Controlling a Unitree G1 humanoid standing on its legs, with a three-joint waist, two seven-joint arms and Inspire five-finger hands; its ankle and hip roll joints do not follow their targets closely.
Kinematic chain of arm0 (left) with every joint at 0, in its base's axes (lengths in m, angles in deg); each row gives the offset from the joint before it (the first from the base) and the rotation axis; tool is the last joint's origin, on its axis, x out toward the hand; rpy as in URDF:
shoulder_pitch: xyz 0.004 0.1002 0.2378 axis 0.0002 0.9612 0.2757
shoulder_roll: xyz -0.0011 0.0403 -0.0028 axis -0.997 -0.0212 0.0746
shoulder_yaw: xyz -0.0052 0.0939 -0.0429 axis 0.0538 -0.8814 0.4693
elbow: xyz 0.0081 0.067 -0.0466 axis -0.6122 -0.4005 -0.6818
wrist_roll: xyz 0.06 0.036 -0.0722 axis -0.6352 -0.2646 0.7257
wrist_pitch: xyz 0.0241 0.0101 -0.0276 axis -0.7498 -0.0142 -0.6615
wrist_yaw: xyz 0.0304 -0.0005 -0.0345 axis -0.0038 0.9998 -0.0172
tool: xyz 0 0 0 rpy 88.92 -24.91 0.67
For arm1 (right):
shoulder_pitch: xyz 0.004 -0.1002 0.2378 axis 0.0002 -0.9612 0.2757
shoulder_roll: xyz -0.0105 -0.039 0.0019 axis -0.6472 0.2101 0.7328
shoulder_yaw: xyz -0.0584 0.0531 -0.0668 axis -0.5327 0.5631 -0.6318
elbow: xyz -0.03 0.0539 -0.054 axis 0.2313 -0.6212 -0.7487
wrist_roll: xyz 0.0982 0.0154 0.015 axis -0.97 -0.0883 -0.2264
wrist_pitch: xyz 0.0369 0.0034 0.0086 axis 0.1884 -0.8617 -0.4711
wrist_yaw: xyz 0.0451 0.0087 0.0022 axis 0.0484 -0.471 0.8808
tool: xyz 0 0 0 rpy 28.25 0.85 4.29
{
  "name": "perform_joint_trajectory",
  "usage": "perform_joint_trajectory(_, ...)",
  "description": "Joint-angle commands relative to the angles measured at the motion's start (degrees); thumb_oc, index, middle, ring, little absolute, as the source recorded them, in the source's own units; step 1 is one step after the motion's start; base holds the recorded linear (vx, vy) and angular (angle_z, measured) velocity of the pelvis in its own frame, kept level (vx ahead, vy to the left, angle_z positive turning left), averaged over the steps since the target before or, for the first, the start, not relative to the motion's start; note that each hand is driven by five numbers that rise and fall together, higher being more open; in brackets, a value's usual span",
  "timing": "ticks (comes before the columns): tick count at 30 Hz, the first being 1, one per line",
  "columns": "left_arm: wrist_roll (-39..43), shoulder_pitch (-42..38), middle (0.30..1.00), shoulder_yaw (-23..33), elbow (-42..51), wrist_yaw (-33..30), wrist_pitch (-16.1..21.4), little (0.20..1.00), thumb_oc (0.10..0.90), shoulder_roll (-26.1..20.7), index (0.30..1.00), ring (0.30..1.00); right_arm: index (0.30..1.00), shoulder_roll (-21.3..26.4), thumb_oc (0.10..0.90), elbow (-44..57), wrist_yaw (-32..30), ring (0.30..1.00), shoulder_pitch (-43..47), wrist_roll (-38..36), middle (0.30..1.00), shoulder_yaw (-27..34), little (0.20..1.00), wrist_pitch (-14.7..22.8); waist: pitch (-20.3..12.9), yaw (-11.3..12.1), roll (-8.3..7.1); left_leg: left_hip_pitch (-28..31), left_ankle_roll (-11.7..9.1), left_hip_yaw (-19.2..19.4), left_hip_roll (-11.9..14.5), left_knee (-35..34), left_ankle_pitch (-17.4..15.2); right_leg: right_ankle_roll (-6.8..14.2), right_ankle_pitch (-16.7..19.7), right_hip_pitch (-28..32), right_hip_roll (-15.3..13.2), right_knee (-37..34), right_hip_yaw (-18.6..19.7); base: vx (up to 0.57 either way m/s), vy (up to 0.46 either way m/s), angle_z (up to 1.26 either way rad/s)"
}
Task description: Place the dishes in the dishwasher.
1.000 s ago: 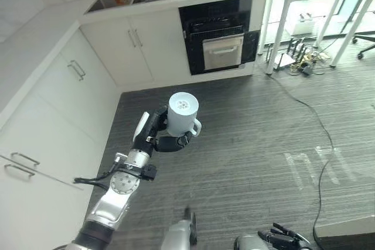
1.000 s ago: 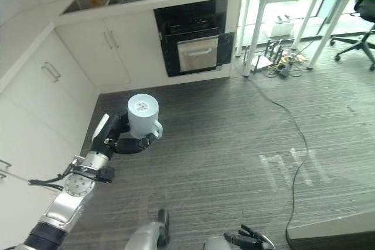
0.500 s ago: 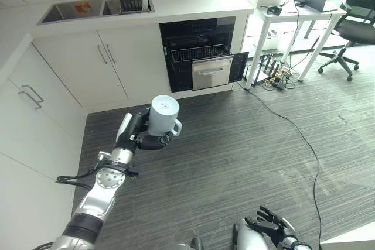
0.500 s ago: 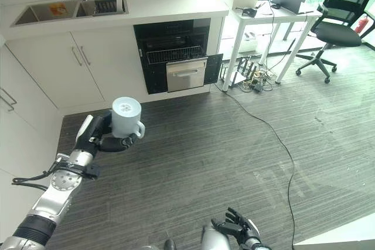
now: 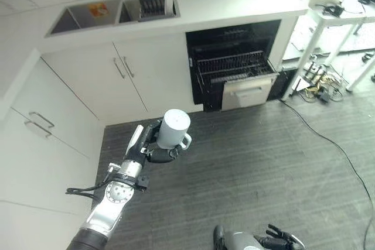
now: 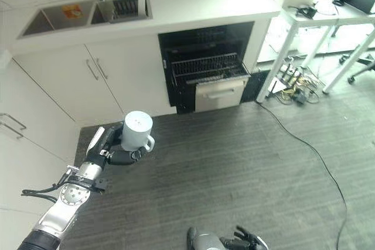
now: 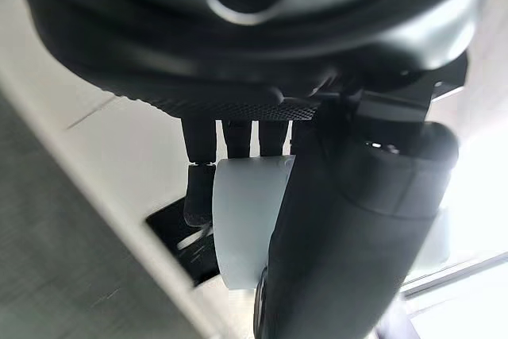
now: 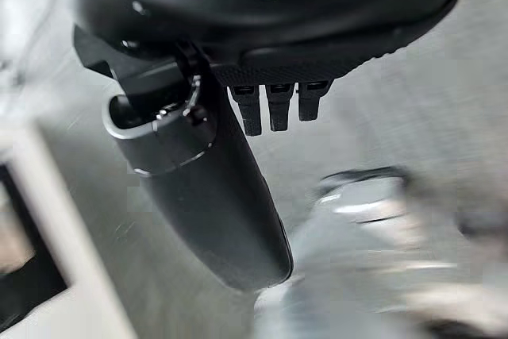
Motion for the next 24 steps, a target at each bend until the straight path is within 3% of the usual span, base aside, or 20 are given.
perform_joint_trajectory(1, 1.3, -7.6, 0.300, 4.4, 4.9, -0.7, 5.0, 0.300, 0.400, -2.3, 0.300, 0.300, 0.900, 1.9, 0.800, -1.0, 1.2, 0.900, 1.0, -2.2, 0.900, 0.6, 0.900, 1.7, -2.3, -0.8, 0.67, -5.2, 5.8, 0.3, 2.7, -8.8, -6.5, 15.0, 3.0, 6.3, -1.8, -14.2, -1.1, 0.28, 0.006, -0.15)
perform_joint_trajectory(3, 1.5, -7.5, 0.300, 4.6, 3.6, -1.5, 6.2, 0.300, 0.400, -2.8, 0.300, 0.300, 0.900, 1.9, 0.800, -1.2, 1.8, 0.900, 1.8, -0.5, 0.900, 0.6, 0.900, 1.4, -2.0, -0.5, 0.20, -5.3, 6.7, 4.7, 2.9, -19.5, -7.4, 15.7, 1.6, 7.5, -1.9, -14.2, -0.8, 0.34, 0.047, -0.39)
perform_joint_trajectory(5, 1.8, -7.3, 0.300, 5.0, 2.7, -1.9, 6.8, 0.300, 0.400, -2.8, 0.300, 0.300, 0.900, 2.0, 0.800, -1.4, 1.6, 0.900, 1.9, -0.6, 0.900, 0.2, 0.900, 0.6, -1.6, 0.5, 0.49, -6.7, 6.4, 2.9, 1.0, -28.8, -6.4, 16.3, 0.3, 8.9, -1.2, -14.2, 1.0, 0.30, 0.116, -0.70)
perform_joint_trajectory(6, 1.7, -7.0, 0.300, 5.5, 2.4, -1.7, 6.8, 0.300, 0.400, -2.6, 0.300, 0.300, 0.900, 1.8, 0.800, -1.7, 1.2, 0.900, 1.9, -0.6, 0.900, -0.3, 0.900, 0.3, -1.7, 1.3, 1.57, -10.6, 5.9, 0.4, 1.2, -29.8, -7.5, 16.6, -0.3, 9.5, 0.1, -14.2, 1.9, 0.31, 0.135, -0.46)
perform_joint_trajectory(9, 1.2, -5.5, 0.300, 6.8, 1.9, -0.8, 7.6, 0.300, 0.400, -2.0, 0.300, 0.300, 0.900, 1.2, 0.800, -2.4, 1.0, 0.900, 1.6, 0.4, 0.900, -1.3, 0.900, 0.0, -2.1, 2.9, 3.03, -16.0, 4.8, -3.4, 1.9, -29.8, -7.1, 16.8, -1.9, 11.4, 1.9, -14.2, 3.3, 0.31, 0.110, -0.51)
perform_joint_trajectory(12, 1.2, -4.2, 0.300, 8.1, 1.1, 0.5, 9.0, 0.300, 0.400, -1.8, 0.300, 0.300, 0.900, 0.7, 0.800, -2.7, 0.3, 0.900, 1.1, 0.8, 0.900, -2.0, 0.900, 0.1, -2.7, 3.5, 3.58, -18.4, 4.8, -1.3, 3.1, -29.8, -6.0, 17.1, -3.6, 13.4, 2.3, -14.2, 3.1, 0.26, 0.101, -0.83)
perform_joint_trajectory(14, 1.3, -3.4, 0.300, 9.3, 0.7, 1.2, 9.8, 0.300, 0.400, -2.0, 0.300, 0.300, 0.900, 0.5, 0.800, -2.2, -0.8, 0.900, 0.9, 1.3, 0.900, -2.1, 0.900, -0.6, -3.5, 3.5, 3.58, -17.7, 5.7, 0.6, 3.7, -29.8, -7.2, 17.4, -4.9, 14.3, 2.0, -14.2, 2.7, 0.30, 0.176, -0.94)
perform_joint_trajectory(17, 1.3, -3.0, 0.300, 10.0, 0.5, 2.1, 10.0, 0.300, 0.400, -2.1, 0.300, 0.300, 0.900, 0.5, 0.800, -2.2, -1.1, 0.900, 0.8, 1.7, 0.900, -1.3, 0.900, -1.3, -3.6, 3.8, 2.82, -16.4, 6.8, 0.3, 1.7, -29.8, -7.9, 17.7, -4.9, 15.7, 1.2, -14.2, 3.5, 0.27, 0.168, -0.54)
perform_joint_trajectory(22, 2.0, -3.5, 0.300, 10.5, -0.1, 4.4, 11.6, 0.300, 0.400, -3.4, 0.300, 0.300, 0.900, -1.0, 0.800, -1.9, -0.6, 0.900, -0.3, 2.6, 0.900, -1.1, 0.900, 0.6, -3.9, 4.4, 2.15, -13.2, 9.3, -2.0, -2.0, -29.8, -10.3, 18.2, -3.6, 16.9, -0.1, -14.2, 3.3, 0.23, 0.167, -0.13)
perform_joint_trajectory(24, 2.4, -4.5, 0.300, 9.3, -0.8, 4.5, 12.7, 0.300, 0.400, -4.6, 0.300, 0.300, 0.900, -2.0, 0.800, -0.7, 0.2, 0.900, 0.2, 2.7, 0.900, -2.3, 0.900, 2.2, -4.3, 4.0, 2.68, -11.0, 11.1, -4.0, -2.8, -29.8, -12.8, 19.2, 0.1, 15.2, -0.5, -14.2, 1.7, 0.17, 0.149, 0.24)
